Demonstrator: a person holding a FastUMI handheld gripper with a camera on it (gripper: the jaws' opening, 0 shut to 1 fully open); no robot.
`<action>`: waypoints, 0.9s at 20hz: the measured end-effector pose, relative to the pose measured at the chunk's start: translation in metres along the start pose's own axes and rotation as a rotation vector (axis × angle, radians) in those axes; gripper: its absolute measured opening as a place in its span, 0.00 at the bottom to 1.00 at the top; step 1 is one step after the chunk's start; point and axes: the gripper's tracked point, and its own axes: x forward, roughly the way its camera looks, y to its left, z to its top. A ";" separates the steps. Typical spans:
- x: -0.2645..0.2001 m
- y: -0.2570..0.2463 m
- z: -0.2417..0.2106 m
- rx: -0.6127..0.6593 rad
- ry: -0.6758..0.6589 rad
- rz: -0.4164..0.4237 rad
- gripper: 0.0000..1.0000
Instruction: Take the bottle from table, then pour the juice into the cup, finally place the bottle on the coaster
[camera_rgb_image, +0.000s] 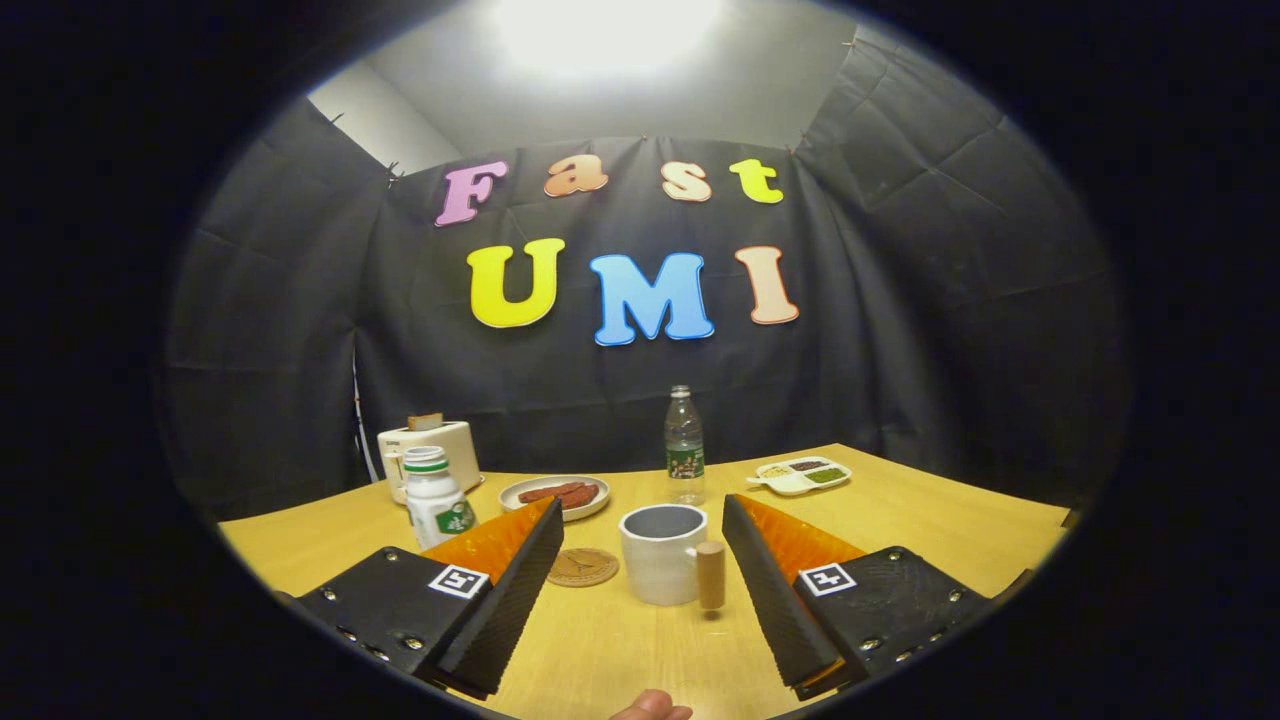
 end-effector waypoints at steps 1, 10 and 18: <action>-0.003 0.013 -0.005 0.007 0.007 0.012 0.97; 0.008 0.107 -0.039 -0.022 0.030 0.130 0.97; 0.062 0.140 -0.070 -0.096 0.111 0.165 0.97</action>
